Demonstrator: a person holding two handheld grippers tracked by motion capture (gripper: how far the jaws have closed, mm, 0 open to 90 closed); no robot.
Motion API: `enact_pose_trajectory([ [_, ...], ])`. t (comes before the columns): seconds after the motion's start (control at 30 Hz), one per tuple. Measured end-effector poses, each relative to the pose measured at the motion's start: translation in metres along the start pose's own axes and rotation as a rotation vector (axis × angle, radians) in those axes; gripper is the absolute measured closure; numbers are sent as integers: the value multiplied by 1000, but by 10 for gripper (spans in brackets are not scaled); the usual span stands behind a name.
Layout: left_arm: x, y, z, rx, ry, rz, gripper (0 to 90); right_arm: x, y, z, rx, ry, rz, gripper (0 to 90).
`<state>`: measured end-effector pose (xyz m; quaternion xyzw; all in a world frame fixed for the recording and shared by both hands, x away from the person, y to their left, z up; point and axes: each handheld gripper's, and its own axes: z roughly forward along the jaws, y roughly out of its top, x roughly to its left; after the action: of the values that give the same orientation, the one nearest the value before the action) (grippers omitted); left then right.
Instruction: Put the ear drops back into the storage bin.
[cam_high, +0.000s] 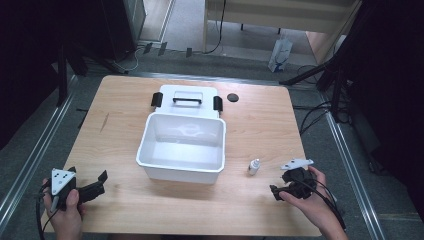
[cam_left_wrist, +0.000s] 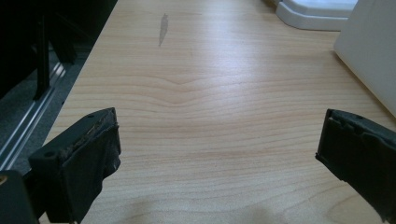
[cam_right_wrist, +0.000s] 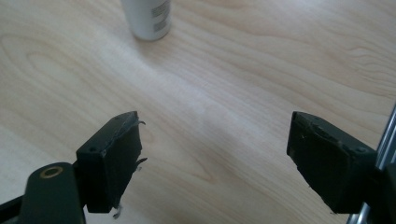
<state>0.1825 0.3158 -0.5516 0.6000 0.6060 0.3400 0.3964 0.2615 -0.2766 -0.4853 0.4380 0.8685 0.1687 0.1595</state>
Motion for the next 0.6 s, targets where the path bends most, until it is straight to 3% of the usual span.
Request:
enact_pose_trajectory([
  [0.13, -1, 0, 0, 7, 2, 3, 3, 2, 18, 3, 120, 46, -38, 216],
  [0.17, 0, 0, 1, 10, 2, 0, 3, 5, 29, 3, 175, 45, -53, 244],
  [0.3, 0, 1, 1, 15, 2, 3, 3, 7, 46, 0, 216, 32, -67, 322],
  [0.37, -1, 1, 2, 15, 5, 2, 3, 7, 63, -3, 237, 67, -73, 337],
  [0.47, -1, 1, 2, 16, 4, 5, 3, 7, 73, -3, 254, 48, -82, 384],
  [0.5, -1, 1, 2, 16, 2, 5, 3, 8, 84, -2, 299, 77, -89, 440],
  [0.6, -1, 1, 3, 19, 0, 1, 3, 10, 95, 1, 333, 111, -89, 499],
])
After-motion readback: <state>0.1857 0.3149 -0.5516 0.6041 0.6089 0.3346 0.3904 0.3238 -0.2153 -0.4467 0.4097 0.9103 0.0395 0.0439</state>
